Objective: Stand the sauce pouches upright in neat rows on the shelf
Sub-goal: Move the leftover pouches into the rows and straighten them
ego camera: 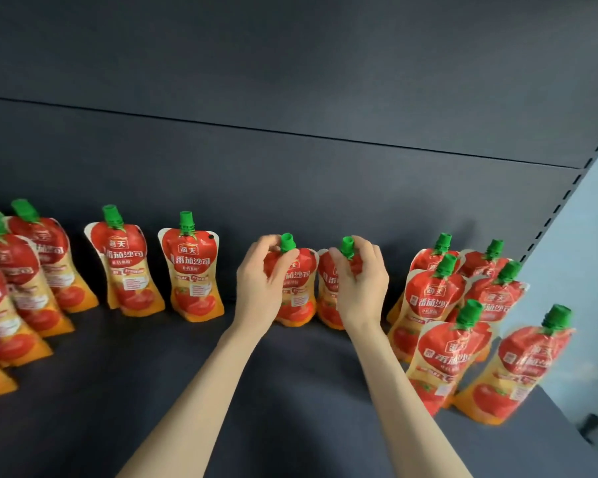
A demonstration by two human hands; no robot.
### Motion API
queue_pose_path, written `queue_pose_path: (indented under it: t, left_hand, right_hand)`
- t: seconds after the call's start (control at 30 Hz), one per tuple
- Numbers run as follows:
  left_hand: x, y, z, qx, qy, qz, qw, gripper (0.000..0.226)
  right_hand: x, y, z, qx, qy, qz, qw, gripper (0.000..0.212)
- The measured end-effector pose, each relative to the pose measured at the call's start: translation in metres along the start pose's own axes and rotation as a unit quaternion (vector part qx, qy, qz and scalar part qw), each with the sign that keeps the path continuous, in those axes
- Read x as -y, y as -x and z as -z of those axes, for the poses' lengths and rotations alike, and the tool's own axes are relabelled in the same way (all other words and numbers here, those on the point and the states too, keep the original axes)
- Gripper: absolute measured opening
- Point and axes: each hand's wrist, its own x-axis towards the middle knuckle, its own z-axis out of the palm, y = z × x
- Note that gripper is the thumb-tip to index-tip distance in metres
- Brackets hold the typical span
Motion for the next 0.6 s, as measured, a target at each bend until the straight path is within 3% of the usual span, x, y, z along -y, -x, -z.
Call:
queue_pose_path:
  t: [0.3, 0.47, 0.6]
  left_hand:
    - [-0.001, 0.019, 0.095, -0.12, -0.029, 0.02, 0.992, 0.017]
    - [0.012, 0.023, 0.159, -0.126, -0.03, 0.02, 0.991, 0.018]
    - [0.026, 0.021, 0.203, -0.091, -0.047, 0.022, 0.994, 0.025]
  right_hand:
    - [0.053, 0.044, -0.034, 0.059, -0.116, -0.006, 0.992, 0.014]
    - [0.089, 0.077, -0.076, 0.086, -0.123, 0.011, 0.989, 0.016]
    - [0.113, 0.104, -0.108, 0.061, -0.114, 0.013, 0.991, 0.018]
